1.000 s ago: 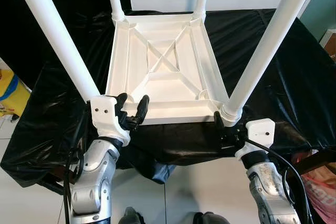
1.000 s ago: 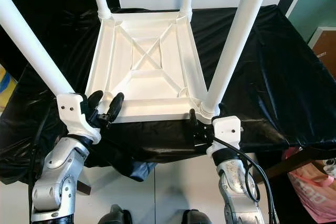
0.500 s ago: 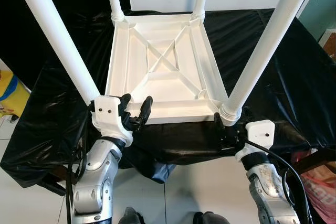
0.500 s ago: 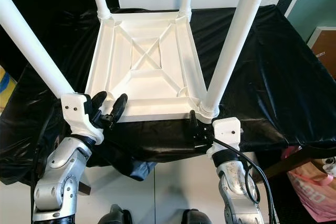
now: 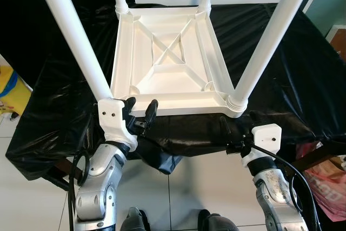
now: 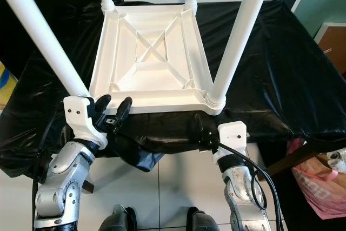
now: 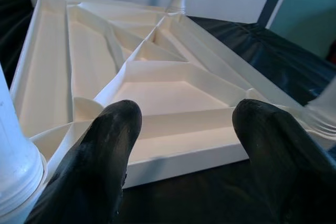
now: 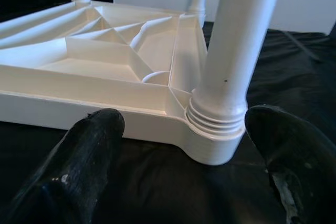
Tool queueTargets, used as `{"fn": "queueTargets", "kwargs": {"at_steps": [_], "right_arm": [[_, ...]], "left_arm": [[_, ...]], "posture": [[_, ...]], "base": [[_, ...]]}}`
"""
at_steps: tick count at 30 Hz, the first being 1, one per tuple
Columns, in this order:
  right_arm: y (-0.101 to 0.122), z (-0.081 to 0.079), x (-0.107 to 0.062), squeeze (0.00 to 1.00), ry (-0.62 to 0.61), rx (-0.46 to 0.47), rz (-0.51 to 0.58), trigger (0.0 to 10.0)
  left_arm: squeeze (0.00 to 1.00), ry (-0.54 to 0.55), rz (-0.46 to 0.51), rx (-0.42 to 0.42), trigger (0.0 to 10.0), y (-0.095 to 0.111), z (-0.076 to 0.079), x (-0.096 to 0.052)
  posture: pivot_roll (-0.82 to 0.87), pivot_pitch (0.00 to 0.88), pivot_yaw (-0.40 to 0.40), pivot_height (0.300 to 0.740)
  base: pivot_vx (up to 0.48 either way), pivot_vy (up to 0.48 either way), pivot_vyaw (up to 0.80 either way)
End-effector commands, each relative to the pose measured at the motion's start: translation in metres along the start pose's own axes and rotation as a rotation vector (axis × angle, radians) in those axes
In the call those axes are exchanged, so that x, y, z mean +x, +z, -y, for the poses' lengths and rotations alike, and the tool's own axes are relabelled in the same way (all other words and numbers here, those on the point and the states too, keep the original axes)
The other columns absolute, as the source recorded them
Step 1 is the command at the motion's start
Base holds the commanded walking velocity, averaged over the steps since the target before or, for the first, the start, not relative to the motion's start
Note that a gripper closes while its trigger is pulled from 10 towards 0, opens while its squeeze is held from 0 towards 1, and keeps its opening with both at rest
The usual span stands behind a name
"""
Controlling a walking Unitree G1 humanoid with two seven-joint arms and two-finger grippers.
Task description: Building children table
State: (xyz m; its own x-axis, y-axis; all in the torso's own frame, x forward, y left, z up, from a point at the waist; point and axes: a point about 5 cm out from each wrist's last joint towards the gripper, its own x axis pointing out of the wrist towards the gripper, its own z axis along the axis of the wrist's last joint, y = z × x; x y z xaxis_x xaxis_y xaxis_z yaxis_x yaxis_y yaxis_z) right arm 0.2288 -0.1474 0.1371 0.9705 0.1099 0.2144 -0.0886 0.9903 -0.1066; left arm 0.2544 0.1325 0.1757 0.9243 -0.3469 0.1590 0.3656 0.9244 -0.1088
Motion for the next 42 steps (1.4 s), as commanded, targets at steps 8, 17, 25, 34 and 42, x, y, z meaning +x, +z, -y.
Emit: {"fn": "queueTargets", "kwargs": {"at_steps": [8, 17, 25, 34, 42], "right_arm": [[-0.005, 0.000, -0.001, 0.00, 0.005, -0.007, -0.013, 10.0], [-0.005, -0.001, 0.000, 0.00, 0.009, -0.007, -0.012, 10.0], [-0.005, -0.002, 0.002, 0.00, 0.014, -0.004, -0.007, 10.0], [-0.005, -0.003, 0.002, 0.00, 0.013, -0.007, -0.004, 10.0], [-0.004, 0.001, 0.005, 0.00, 0.007, -0.024, 0.005, 10.0]], "left_arm": [[0.00, 0.087, 0.006, -0.044, 10.0, 0.000, 0.003, 0.002], [0.00, 0.083, 0.007, -0.043, 10.0, 0.000, 0.003, 0.004], [0.00, 0.096, 0.030, -0.012, 10.0, 0.003, 0.001, 0.005], [0.00, 0.125, 0.037, 0.011, 10.0, 0.007, 0.000, 0.007], [0.00, 0.119, 0.054, 0.050, 10.0, 0.011, -0.002, 0.011]], "posture": [[0.00, 0.112, -0.015, 0.740], [0.00, 0.100, -0.014, 0.740], [0.01, 0.093, -0.013, 0.740], [0.01, 0.097, -0.011, 0.740], [0.00, 0.105, -0.012, 0.740]], "base": [[-0.037, 0.000, 0.00], [0.000, 0.000, 0.00], [0.000, 0.000, 0.00], [0.000, 0.000, 0.00], [0.000, 0.000, 0.00]]}}
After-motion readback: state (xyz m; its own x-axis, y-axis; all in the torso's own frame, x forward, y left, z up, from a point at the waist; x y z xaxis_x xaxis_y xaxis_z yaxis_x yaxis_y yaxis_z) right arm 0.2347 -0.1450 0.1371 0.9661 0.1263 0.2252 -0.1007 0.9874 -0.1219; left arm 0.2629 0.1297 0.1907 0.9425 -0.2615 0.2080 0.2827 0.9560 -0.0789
